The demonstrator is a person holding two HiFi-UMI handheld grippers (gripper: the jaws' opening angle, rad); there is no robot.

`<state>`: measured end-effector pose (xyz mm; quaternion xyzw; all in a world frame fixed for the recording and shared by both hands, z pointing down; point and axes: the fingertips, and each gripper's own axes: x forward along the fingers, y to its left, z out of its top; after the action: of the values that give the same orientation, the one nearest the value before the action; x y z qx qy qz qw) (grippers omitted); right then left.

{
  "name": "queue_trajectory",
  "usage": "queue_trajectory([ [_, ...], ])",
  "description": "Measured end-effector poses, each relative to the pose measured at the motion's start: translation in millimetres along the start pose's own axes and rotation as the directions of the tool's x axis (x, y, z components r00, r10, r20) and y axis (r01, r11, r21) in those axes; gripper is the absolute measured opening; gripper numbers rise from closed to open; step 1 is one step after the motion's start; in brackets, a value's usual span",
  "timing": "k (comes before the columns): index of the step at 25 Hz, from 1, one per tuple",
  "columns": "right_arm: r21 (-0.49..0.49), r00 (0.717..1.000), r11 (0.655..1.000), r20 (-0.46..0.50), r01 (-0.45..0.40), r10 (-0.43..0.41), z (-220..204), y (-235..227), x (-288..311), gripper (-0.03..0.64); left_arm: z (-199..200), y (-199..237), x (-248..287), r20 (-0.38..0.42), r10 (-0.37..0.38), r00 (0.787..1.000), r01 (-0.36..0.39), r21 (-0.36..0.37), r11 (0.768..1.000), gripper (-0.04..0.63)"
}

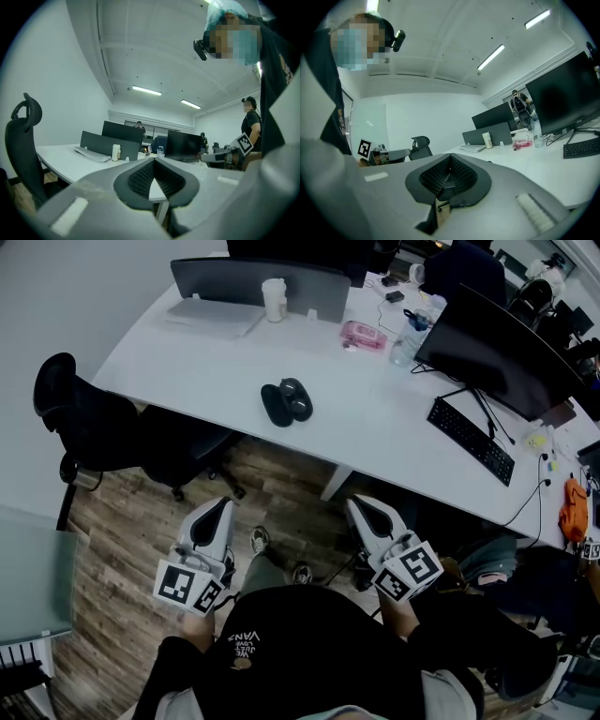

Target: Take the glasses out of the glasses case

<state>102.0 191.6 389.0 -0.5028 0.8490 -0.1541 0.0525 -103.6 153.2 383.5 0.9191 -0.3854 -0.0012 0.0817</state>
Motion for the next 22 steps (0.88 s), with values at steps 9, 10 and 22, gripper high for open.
queue_trajectory([
  [9,0.004,0.999,0.999,0.007,0.045,-0.045,5.3,-9.9,41.3,0.002,4.2,41.4,24.7,-0.007,-0.029,1.000,0.029,-0.017,0.999,0.000],
  [10,0.004,0.999,0.999,0.006,0.051,-0.051,6.0,-10.9,47.3,0.002,5.1,47.2,28.6,-0.008,-0.035,0.999,0.035,-0.019,0.999,0.000],
  [22,-0.012,0.987,0.987,0.045,0.157,-0.157,16.0,-17.3,125.8,0.002,17.6,127.5,70.3,-0.010,-0.131,0.991,0.131,-0.032,0.991,0.000],
])
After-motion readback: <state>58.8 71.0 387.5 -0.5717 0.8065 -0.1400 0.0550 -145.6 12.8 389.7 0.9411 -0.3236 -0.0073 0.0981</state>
